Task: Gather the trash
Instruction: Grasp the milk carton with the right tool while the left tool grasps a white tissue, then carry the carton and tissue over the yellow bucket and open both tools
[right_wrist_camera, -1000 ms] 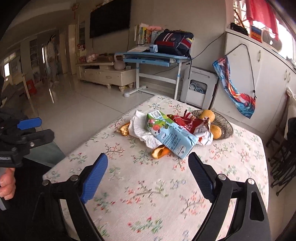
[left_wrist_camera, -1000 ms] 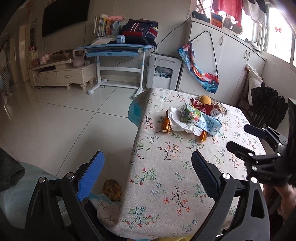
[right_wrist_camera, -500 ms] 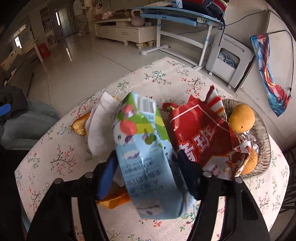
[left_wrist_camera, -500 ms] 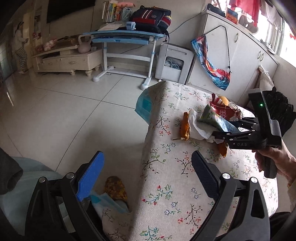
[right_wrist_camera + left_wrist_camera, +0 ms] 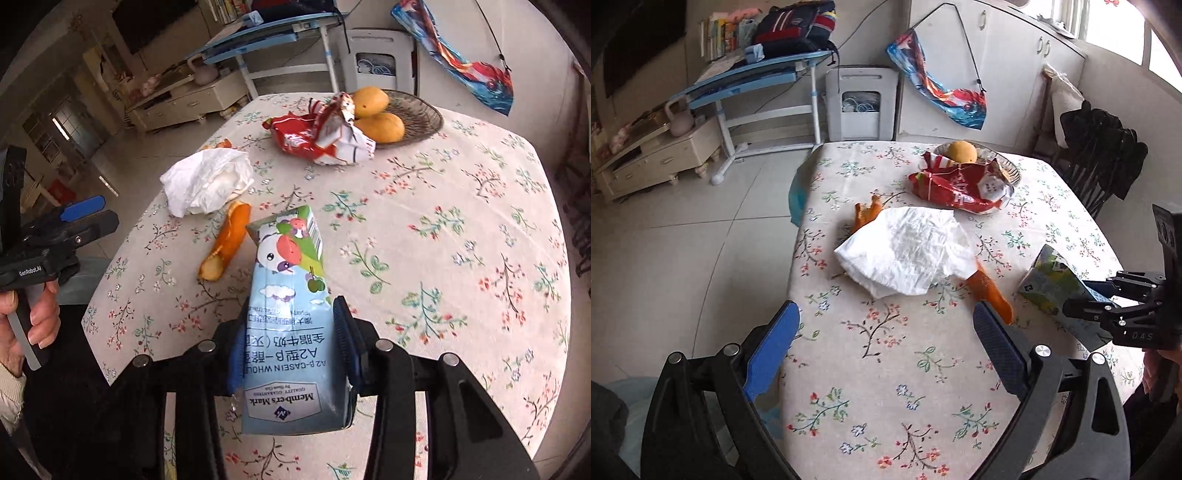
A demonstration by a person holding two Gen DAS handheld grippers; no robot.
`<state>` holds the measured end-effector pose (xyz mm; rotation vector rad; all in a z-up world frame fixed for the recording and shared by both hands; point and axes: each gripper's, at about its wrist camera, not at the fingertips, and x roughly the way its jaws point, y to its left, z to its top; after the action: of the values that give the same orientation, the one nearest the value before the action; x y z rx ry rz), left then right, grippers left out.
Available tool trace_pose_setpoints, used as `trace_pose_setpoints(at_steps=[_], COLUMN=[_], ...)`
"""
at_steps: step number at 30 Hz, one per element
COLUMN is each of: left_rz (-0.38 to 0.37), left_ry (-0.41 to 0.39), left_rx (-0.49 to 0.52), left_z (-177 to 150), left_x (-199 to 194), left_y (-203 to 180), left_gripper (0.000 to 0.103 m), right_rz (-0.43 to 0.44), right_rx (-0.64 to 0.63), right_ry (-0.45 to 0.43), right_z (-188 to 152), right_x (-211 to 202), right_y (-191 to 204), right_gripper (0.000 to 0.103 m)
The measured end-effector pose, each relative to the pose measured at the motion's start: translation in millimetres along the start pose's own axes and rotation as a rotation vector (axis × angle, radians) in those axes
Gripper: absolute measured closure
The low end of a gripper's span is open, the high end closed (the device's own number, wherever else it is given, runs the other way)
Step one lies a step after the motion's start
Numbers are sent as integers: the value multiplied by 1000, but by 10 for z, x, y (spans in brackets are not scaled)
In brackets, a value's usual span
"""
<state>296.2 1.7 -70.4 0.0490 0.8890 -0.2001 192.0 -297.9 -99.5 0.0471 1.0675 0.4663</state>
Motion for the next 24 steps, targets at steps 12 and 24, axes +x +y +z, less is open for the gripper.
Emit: trace_pose_setpoints(at_steps=[12, 24], left_rz=[110, -147], left_ry=[52, 17], left_rx=[152, -62], left_z=[368, 265], left_x=[816, 437], left_y=[-519, -152], left_gripper=[16, 93], right_rz=[-42, -4], right_rx=[22, 77], right_ry=[31, -17], right_z=[81, 74], right_x=[225, 201], right_y=[-84, -187], right_gripper=[56, 61])
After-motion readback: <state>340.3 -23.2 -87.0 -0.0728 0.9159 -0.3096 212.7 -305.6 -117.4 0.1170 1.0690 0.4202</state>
